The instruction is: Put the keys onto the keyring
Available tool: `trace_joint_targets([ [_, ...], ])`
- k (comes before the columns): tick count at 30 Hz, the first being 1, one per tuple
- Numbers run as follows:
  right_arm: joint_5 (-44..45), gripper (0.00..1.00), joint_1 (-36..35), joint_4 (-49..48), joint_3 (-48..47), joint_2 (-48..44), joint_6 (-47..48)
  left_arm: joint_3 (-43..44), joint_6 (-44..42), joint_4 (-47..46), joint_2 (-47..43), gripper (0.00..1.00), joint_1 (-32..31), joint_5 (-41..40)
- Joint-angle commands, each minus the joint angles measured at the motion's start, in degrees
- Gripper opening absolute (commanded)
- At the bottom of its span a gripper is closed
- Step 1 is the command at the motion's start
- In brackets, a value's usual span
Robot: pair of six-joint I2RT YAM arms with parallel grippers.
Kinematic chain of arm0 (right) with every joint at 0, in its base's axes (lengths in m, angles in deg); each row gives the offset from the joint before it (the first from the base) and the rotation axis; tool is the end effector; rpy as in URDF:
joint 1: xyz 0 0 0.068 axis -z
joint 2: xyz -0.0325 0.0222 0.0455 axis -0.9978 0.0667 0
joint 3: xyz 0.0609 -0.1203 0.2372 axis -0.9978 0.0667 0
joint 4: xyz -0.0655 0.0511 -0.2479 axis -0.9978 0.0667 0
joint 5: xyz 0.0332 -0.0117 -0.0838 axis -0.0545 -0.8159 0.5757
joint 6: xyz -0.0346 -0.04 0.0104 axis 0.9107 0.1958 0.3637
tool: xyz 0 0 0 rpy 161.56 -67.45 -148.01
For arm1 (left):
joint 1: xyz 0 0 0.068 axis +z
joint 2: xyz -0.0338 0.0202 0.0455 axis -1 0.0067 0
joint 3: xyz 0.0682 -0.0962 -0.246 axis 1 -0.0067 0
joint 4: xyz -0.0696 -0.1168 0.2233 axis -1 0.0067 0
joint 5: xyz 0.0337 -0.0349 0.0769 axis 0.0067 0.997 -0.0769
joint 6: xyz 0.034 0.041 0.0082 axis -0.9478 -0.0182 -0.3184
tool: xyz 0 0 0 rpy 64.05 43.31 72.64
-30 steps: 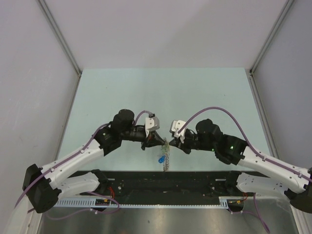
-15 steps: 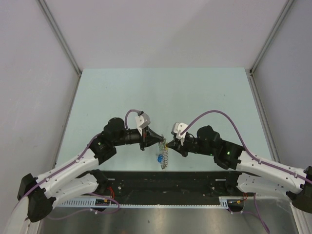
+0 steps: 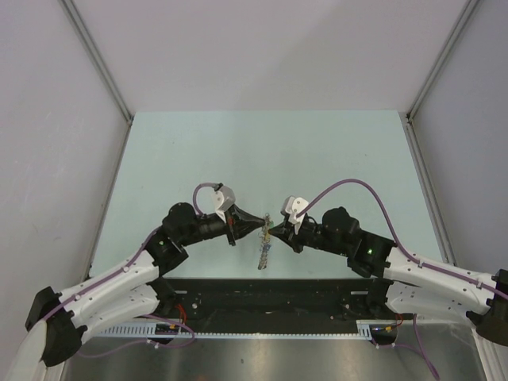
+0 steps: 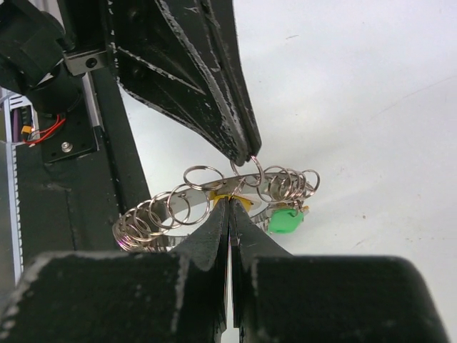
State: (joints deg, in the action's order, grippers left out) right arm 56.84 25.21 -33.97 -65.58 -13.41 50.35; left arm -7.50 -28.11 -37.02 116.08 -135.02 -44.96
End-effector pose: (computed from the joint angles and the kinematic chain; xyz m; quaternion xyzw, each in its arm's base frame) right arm 0.0989 0.1867 0.2927 -0.4594 0.6275 0.3299 0.5351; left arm 0.1276 -0.1520 0.2800 0.3443 0.6237 -0.4779 0.5139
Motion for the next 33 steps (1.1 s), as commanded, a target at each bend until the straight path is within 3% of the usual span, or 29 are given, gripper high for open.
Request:
trace_joint_targets([
  [1, 2.3, 0.00, 0.3, -3.8, -0.5, -1.6, 1.3, -2.1, 2.2, -6.4, -3.2, 0.02, -0.4, -3.4],
  [3, 2.1, 0.00, 0.9, -2.9, -0.9, -1.8, 1.7, -2.9, 2.9, -6.5, -4.3, 0.18, -0.4, -5.7],
  [4, 2.0, 0.00, 1.6, -2.6, -1.5, -1.6, 2.1, -3.5, 3.4, -6.6, -4.9, 0.35, -0.4, -6.4],
  [6, 1.6, 0.00, 2.5, -1.5, -2.2, -1.2, 2.3, -4.0, 3.6, -6.1, -7.0, 0.50, -0.4, -9.4],
  [15, 0.2, 0.00, 10.5, 4.0, -8.7, 2.0, 4.2, 2.5, 0.7, 10.0, -14.8, 0.86, 0.7, -22.7],
  [21, 0.0, 0.00, 15.8, 13.4, -14.5, 8.6, -2.5, 9.5, -2.9, 24.5, -17.5, 0.97, 2.5, -31.3],
  [23, 0.8, 0.09, 15.9, 18.5, -15.0, 11.1, -5.5, 10.2, -4.2, 28.4, -18.1, 1.00, 2.7, -34.9],
  [24, 1.0, 0.23, 15.7, 20.5, -15.0, 11.9, -8.5, 10.4, -4.6, 29.2, -18.5, 1.00, 2.9, -35.8],
  [27, 2.3, 0.41, 13.2, 27.5, -14.7, 16.5, -10.9, 9.7, -6.1, 31.0, -19.8, 1.00, 3.0, -38.6],
  [33, 10.1, 0.53, 8.2, 31.7, -14.6, 27.7, -13.6, 7.6, -6.4, 31.2, -22.2, 1.00, 3.3, -40.0],
])
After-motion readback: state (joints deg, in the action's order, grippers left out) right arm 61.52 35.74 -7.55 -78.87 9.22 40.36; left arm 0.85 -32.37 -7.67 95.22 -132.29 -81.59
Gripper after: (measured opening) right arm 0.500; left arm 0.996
